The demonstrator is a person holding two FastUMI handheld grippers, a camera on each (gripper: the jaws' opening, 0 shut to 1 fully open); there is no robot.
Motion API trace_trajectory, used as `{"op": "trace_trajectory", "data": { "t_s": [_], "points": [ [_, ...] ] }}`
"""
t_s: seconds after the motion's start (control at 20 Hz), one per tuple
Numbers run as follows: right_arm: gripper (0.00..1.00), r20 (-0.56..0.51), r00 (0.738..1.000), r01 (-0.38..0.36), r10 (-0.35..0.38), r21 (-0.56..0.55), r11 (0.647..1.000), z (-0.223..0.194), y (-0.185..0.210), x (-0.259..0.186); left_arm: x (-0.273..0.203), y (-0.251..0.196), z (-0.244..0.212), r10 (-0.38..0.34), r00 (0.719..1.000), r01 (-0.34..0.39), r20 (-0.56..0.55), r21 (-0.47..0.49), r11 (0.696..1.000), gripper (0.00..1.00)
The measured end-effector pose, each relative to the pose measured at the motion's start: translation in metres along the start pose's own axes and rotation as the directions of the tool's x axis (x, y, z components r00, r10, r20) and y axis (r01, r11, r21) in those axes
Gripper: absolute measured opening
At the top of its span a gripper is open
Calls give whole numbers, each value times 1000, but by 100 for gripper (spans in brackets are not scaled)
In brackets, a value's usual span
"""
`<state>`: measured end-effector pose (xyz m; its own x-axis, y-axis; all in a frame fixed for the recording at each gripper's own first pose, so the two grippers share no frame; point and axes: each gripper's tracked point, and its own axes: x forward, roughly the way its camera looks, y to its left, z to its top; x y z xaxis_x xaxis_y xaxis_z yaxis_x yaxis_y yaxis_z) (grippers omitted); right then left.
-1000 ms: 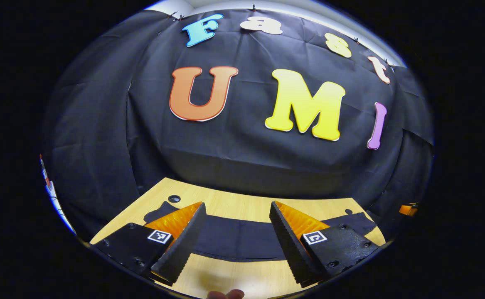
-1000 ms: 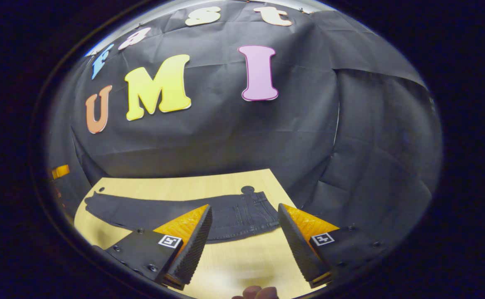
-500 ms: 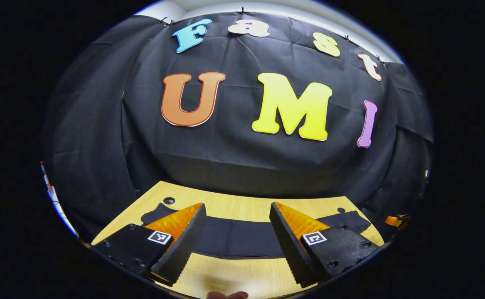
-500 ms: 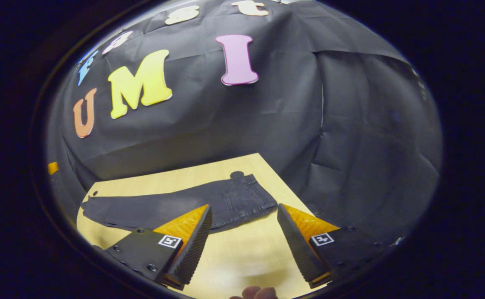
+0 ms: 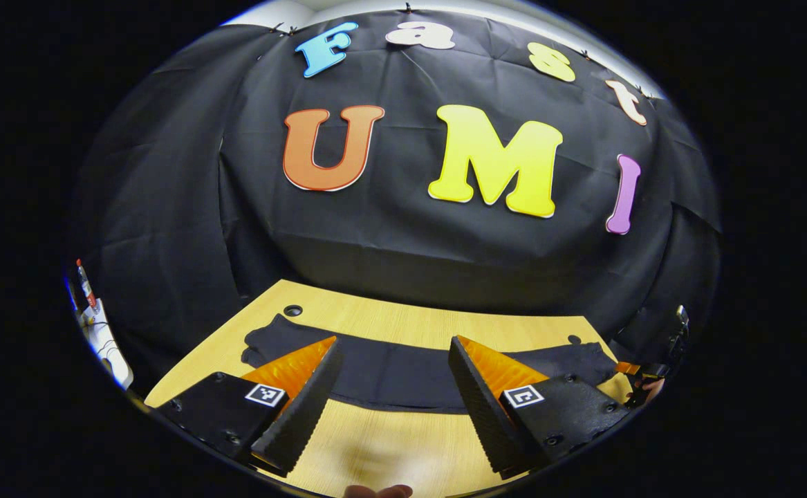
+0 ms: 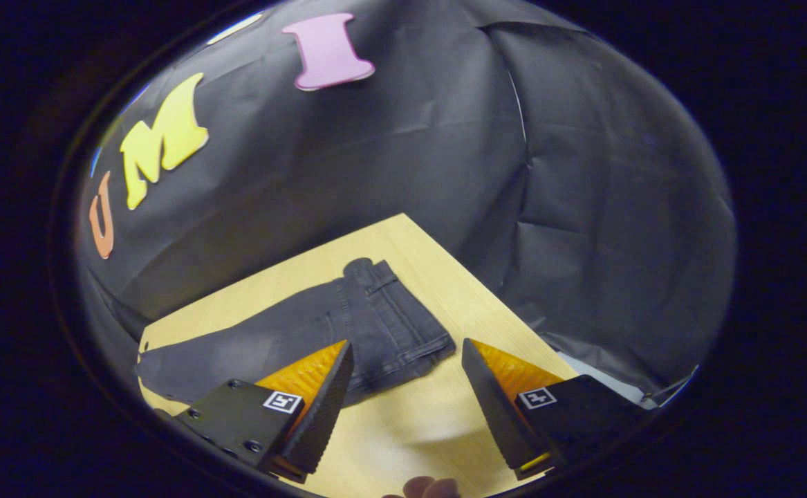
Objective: Grasp the waist and the cuffs of the jeans and fold them to make the two legs overlap; first hold the waist and fold one-third of the jeans toward the cuffs, then hold the cuffs and fold the remaining one-third in the same direction to finish folding.
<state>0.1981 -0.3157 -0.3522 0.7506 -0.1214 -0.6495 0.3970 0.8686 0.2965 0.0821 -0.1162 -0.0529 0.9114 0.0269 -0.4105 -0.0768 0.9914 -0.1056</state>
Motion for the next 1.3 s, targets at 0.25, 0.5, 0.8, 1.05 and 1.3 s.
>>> {"op": "trace_trajectory", "data": {
  "t_s": [0.25, 0.5, 0.8, 1.05, 1.3],
  "points": [
    [97, -39, 999, -4, 6, 58, 998, -7, -5, 32, 1, 1, -8, 30, 999, -30, -32, 3, 1000, 99],
    [96, -83, 997, 9, -6, 31, 999, -18, -5, 39, 3, 5, -10, 52, 998, -52, -35, 0, 999, 99],
    [43, -106, 994, 5, 1, 61, 998, -17, 5, 44, 1, 16, -12, 80, 996, -81, -32, -33, 996, 99],
    [22, -112, 994, 17, -10, 60, 998, -1, 13, 32, -6, 34, -9, 100, 995, -100, -10, -52, 994, 99],
    [21, -1, 1000, -9, 9, -63, 998, 39, 49, -9, -12, 54, -7, 126, 992, -124, 19, -68, 990, 99]
  ]
}}
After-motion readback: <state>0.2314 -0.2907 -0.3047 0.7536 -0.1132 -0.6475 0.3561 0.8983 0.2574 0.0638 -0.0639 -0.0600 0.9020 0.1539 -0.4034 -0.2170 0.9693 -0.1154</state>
